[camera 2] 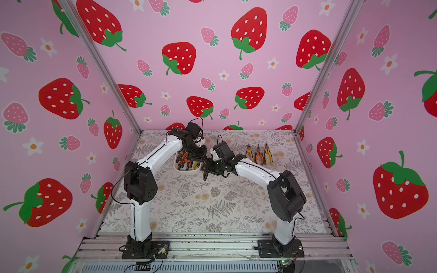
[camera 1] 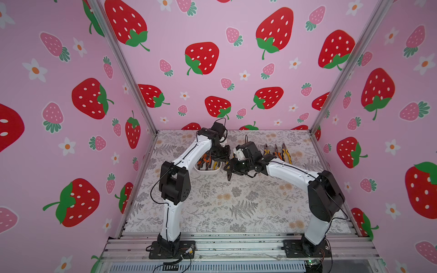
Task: Take the pliers out of the storage box
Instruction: Place the pliers at the center of the board.
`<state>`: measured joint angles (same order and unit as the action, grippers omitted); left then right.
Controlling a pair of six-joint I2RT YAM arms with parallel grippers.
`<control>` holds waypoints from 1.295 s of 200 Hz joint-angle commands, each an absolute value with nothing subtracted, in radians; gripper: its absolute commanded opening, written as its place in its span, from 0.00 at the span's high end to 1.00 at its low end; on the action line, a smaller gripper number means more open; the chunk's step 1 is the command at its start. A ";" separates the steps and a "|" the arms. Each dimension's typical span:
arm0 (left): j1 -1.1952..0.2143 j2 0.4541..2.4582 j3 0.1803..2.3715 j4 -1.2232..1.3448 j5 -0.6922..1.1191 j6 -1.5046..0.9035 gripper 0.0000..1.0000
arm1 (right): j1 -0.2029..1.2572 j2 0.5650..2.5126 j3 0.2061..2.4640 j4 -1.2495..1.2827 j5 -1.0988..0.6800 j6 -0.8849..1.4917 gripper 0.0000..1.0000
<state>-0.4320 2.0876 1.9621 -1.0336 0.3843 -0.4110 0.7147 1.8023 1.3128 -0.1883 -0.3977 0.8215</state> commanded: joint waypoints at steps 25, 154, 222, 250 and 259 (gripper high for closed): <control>-0.430 2.049 1.949 -1.013 0.455 -0.421 1.00 | 0.707 1.722 1.204 0.038 -0.533 0.906 0.92; -0.324 1.894 1.896 -1.094 0.464 -0.297 0.35 | 0.578 1.561 1.359 -0.851 -0.207 0.204 1.00; -0.290 1.864 1.816 -0.997 0.730 -0.367 0.36 | 0.707 1.472 1.210 -0.629 0.291 -0.071 1.00; -0.295 1.866 1.776 -0.953 0.799 -0.408 0.37 | 0.730 1.345 1.024 -0.359 0.180 -0.343 1.00; -0.301 1.867 1.766 -0.947 0.814 -0.421 0.38 | 0.739 1.300 0.955 -0.273 0.139 -0.445 1.00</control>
<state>-0.2913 1.8759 1.7905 -0.9909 0.7074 -0.3752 0.7261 1.4189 1.0615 -0.5503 0.1810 -0.1371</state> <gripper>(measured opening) 0.628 0.211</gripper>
